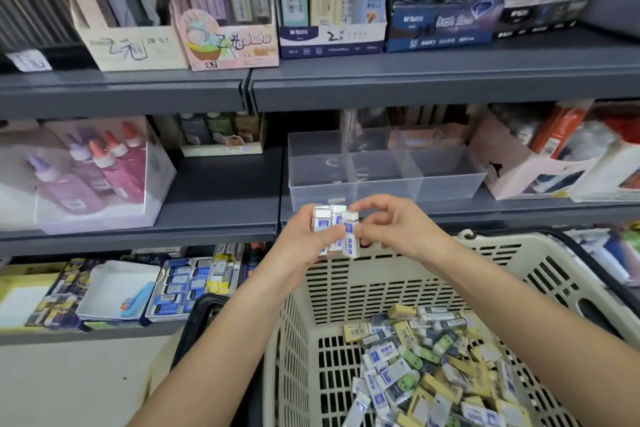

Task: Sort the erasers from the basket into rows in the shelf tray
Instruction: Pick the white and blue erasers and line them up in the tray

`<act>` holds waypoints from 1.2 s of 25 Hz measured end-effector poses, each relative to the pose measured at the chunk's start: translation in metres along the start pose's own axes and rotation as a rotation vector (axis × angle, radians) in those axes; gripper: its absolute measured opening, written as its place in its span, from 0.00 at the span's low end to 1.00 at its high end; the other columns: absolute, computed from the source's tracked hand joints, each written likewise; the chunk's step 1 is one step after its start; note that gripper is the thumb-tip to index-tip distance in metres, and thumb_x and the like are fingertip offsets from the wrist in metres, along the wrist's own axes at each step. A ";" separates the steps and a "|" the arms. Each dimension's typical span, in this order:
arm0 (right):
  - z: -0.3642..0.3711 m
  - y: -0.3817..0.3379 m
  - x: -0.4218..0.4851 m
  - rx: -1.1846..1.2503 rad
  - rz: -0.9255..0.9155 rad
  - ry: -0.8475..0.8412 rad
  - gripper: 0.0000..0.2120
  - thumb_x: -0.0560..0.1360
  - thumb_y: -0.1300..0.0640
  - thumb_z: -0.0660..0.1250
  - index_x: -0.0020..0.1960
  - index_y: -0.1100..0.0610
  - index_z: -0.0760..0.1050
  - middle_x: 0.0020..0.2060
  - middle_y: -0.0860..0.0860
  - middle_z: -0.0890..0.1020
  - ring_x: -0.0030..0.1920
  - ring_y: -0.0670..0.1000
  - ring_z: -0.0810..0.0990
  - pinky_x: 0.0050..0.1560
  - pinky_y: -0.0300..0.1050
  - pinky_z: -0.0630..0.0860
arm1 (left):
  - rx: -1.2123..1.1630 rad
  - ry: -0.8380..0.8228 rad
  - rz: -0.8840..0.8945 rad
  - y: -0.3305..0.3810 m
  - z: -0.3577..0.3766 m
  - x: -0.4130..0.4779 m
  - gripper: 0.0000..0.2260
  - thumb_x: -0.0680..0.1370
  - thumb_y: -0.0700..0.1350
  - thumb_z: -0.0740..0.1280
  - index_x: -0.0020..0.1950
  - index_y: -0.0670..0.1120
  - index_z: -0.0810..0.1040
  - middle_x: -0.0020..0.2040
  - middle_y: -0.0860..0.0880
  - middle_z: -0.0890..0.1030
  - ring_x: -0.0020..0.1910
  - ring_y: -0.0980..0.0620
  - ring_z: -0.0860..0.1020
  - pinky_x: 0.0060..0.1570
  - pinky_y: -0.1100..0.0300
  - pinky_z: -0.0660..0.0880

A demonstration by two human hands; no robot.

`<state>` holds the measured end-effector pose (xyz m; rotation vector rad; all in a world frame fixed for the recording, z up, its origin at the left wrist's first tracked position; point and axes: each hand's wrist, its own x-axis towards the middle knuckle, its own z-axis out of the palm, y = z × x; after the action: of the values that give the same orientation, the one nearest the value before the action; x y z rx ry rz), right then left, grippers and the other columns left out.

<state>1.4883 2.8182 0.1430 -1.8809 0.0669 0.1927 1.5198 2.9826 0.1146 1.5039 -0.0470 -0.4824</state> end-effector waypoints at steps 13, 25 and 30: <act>0.031 -0.044 0.121 -0.568 -0.094 -0.038 0.06 0.73 0.57 0.68 0.50 0.53 0.77 0.40 0.47 0.79 0.40 0.47 0.76 0.37 0.36 0.70 | -0.078 0.314 0.033 0.016 -0.079 0.055 0.07 0.76 0.37 0.67 0.48 0.48 0.72 0.51 0.42 0.80 0.44 0.49 0.79 0.34 0.60 0.72; 0.045 -0.023 0.115 -0.814 -0.087 -0.078 0.12 0.74 0.56 0.66 0.57 0.52 0.77 0.48 0.48 0.81 0.54 0.52 0.79 0.56 0.50 0.76 | -0.012 0.253 0.028 0.012 -0.074 0.058 0.09 0.76 0.39 0.68 0.53 0.47 0.72 0.48 0.47 0.80 0.44 0.51 0.79 0.37 0.61 0.74; 0.038 -0.042 0.107 -0.560 -0.173 -0.012 0.16 0.75 0.49 0.65 0.61 0.53 0.76 0.53 0.48 0.81 0.51 0.47 0.80 0.55 0.39 0.73 | -0.020 0.159 0.076 0.013 -0.080 0.043 0.10 0.76 0.41 0.68 0.55 0.49 0.74 0.44 0.50 0.81 0.40 0.55 0.79 0.38 0.61 0.74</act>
<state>1.5963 2.8724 0.1534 -2.4287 -0.1750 0.1083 1.5884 3.0434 0.1094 1.5112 0.0255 -0.3005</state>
